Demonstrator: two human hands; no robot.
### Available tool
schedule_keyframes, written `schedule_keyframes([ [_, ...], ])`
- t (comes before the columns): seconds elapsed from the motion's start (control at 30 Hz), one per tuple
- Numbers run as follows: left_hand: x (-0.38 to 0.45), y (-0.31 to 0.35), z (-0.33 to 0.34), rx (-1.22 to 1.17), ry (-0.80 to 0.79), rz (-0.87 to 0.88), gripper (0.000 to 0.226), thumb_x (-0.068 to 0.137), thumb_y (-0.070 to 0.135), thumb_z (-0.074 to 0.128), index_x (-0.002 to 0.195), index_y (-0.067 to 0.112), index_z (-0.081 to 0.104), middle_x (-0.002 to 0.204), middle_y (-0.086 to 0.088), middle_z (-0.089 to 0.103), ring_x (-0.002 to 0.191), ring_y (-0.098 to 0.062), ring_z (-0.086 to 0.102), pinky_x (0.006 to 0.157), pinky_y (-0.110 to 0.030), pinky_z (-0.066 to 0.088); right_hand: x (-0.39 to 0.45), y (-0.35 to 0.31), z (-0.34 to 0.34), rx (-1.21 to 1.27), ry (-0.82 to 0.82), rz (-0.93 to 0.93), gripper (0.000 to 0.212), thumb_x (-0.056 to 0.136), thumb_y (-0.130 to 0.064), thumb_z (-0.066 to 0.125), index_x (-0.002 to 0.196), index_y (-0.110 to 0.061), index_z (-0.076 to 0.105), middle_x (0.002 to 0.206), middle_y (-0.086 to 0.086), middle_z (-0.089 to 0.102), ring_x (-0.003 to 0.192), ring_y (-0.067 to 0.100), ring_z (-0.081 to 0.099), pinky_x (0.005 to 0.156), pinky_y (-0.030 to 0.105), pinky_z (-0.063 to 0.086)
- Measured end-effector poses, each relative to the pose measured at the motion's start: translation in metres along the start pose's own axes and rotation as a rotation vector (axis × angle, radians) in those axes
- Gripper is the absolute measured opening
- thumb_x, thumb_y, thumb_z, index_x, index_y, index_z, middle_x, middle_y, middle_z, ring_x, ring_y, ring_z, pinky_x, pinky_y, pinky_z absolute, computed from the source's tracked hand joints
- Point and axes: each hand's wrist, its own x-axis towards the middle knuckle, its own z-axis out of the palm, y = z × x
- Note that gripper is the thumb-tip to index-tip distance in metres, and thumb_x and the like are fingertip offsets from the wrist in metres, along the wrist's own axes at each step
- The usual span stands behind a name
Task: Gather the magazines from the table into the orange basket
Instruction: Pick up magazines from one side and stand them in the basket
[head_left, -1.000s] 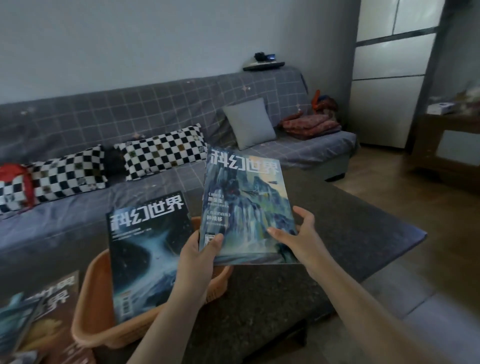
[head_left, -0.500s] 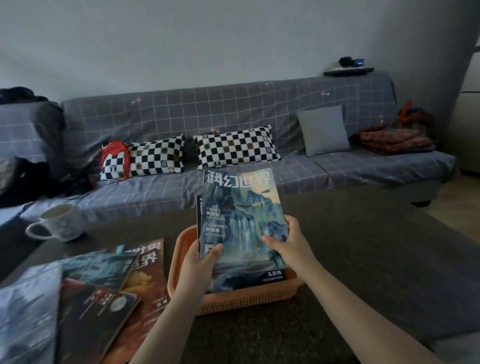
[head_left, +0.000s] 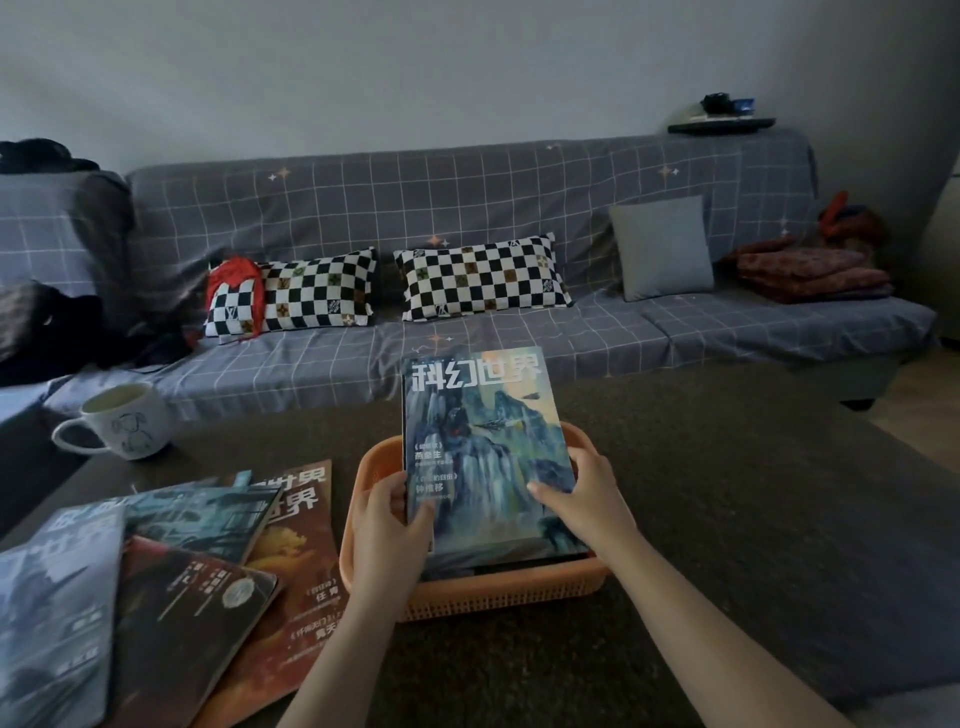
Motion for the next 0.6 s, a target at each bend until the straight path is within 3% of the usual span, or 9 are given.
schedule_keyframes([
  [0.07,0.0015,-0.0017,0.0014,0.034,-0.011,0.021,0.052,0.091,0.037,0.060,0.138,0.019,0.048,0.135,0.003,0.050,0.120,-0.015,0.053,0.089,-0.028,0.049,0.0013,0.0008,0.0016,0.032,0.002,0.033,0.028,0.081,-0.039,0.066,0.105,-0.028,0.058,0.103,-0.020,0.044,0.090,0.006,0.060,0.077,0.039,0.057],
  [0.13,0.0032,-0.0028,0.0019,0.042,-0.059,0.020,0.055,0.093,0.038,0.055,0.144,0.024,0.042,0.132,0.006,0.056,0.105,-0.010,0.062,0.079,-0.029,0.056,0.0014,-0.0001,0.0019,0.076,-0.020,0.070,0.021,0.089,-0.034,0.059,0.109,-0.030,0.055,0.095,-0.023,0.048,0.088,0.004,0.060,0.079,0.038,0.055],
  [0.2,0.0035,0.0010,0.0010,-0.020,-0.130,-0.056,0.056,0.097,0.034,0.052,0.149,0.024,0.034,0.111,0.012,0.066,0.082,-0.009,0.067,0.063,-0.031,0.059,0.0015,-0.0010,0.0020,0.113,-0.070,0.093,0.032,0.091,-0.035,0.054,0.123,-0.034,0.051,0.095,-0.021,0.060,0.086,0.001,0.063,0.077,0.032,0.053],
  [0.3,0.0021,0.0024,-0.0008,-0.066,-0.165,-0.073,0.053,0.098,0.031,0.051,0.149,0.026,0.035,0.088,0.010,0.073,0.082,-0.022,0.072,0.068,-0.045,0.058,0.0025,0.0011,0.0031,0.162,-0.107,0.094,0.036,0.091,-0.037,0.052,0.126,-0.035,0.050,0.101,-0.018,0.067,0.089,0.002,0.066,0.083,0.034,0.054],
  [0.43,0.0020,0.0023,-0.0009,-0.148,-0.168,-0.085,0.038,0.098,0.025,0.050,0.136,0.029,0.051,0.099,0.010,0.073,0.083,-0.008,0.071,0.063,-0.029,0.059,0.0017,-0.0010,0.0020,0.200,-0.125,0.087,0.032,0.091,-0.033,0.054,0.122,-0.030,0.056,0.102,-0.016,0.068,0.094,0.004,0.065,0.090,0.041,0.052],
  [0.6,0.0026,0.0038,-0.0023,-0.279,-0.232,-0.124,0.031,0.097,0.021,0.055,0.126,0.029,0.057,0.105,0.007,0.073,0.092,-0.009,0.071,0.071,-0.026,0.059,0.0013,-0.0024,0.0010,0.155,-0.144,0.096,0.038,0.090,-0.032,0.057,0.127,-0.026,0.053,0.107,-0.012,0.068,0.097,0.008,0.065,0.091,0.041,0.052],
])
